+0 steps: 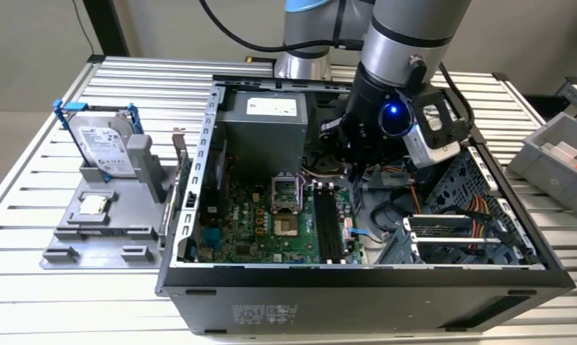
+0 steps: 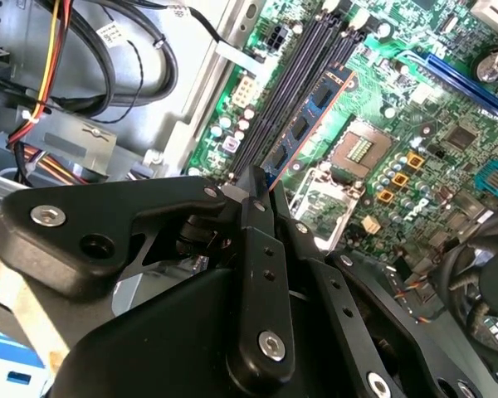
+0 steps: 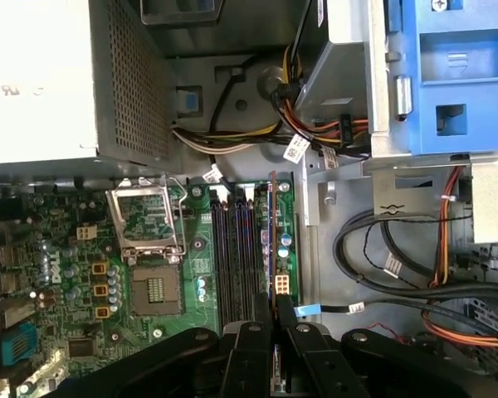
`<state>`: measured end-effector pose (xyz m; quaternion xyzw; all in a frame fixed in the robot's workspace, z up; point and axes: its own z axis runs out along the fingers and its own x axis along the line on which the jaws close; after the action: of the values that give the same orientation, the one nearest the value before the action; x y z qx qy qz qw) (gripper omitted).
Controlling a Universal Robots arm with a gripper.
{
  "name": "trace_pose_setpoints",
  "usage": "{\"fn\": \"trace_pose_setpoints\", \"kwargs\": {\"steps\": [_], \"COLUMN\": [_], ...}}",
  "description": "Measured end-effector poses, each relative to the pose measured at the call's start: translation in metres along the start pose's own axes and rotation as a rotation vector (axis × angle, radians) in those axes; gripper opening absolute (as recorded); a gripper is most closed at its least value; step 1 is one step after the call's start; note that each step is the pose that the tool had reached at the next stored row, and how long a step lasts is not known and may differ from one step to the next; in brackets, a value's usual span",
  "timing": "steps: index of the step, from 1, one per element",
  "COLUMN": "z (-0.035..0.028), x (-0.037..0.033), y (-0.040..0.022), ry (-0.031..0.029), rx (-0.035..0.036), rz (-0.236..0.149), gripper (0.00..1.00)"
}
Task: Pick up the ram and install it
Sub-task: 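Insert the ram into the slot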
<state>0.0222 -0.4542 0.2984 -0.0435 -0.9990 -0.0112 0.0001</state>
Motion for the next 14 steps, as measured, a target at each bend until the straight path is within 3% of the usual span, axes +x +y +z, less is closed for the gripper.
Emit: {"fn": "trace_pose_setpoints", "kwargs": {"steps": [14], "z": [0.0103], "x": [-0.0001], "y": [-0.0002], "ry": [-0.0001], "rx": [0.0008], "rz": [-0.006], "gripper": [0.0]}}
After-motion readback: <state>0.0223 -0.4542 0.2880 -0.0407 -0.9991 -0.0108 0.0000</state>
